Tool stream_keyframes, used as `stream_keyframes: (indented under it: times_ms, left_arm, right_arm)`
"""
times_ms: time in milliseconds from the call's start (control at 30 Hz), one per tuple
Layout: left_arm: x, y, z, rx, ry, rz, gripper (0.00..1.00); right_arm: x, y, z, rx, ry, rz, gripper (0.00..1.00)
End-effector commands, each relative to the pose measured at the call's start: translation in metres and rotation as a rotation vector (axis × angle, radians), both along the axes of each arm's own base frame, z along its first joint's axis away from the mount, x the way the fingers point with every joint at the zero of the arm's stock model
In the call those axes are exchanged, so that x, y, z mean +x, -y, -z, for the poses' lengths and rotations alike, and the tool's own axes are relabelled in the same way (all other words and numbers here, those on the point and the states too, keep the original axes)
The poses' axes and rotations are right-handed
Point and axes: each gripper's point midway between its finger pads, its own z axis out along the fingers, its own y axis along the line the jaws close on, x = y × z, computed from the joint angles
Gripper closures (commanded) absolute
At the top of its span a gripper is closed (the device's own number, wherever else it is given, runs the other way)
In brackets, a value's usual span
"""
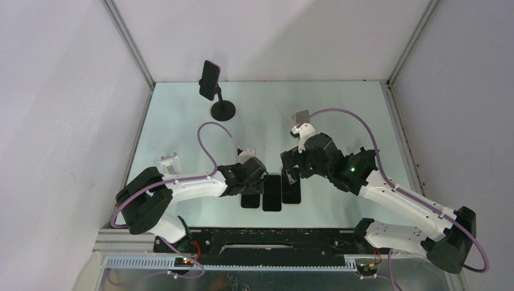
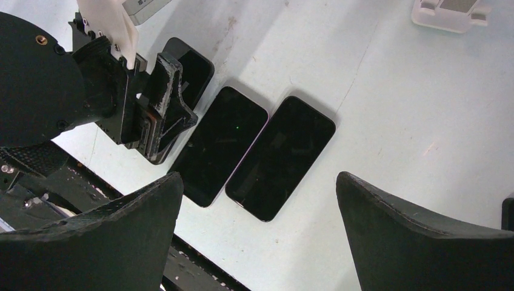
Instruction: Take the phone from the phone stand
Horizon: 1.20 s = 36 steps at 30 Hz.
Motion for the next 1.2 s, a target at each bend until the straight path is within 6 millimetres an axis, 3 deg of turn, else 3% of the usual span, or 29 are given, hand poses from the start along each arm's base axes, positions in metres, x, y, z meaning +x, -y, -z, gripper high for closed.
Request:
stream_keyframes:
  times_ms: [0,300,533,1167]
  left_arm:
    - [-0.033,-0.040,0.031,0.141,-0.122,-0.007,0.47]
    - [-0.030,-0.034,0.033,0.137,-0.129,-0.002,0.43]
    - [-0.032,-0.040,0.036,0.169,-0.137,-0.011,0.38]
    - [-0.032,-0.043,0.037,0.191,-0.142,-0.014,0.13]
  right_arm:
    - [0.003,-0.002,-0.005,0.014,0.013,0.004,0.01]
    - [0.003,-0.002,-0.003,0.014,0.008,0.004,0.01]
    - [0.003,0.000,-0.004,0.007,0.015,0.006,0.01]
    - [0.004,0.000,-0.004,0.004,0.020,0.001,0.01]
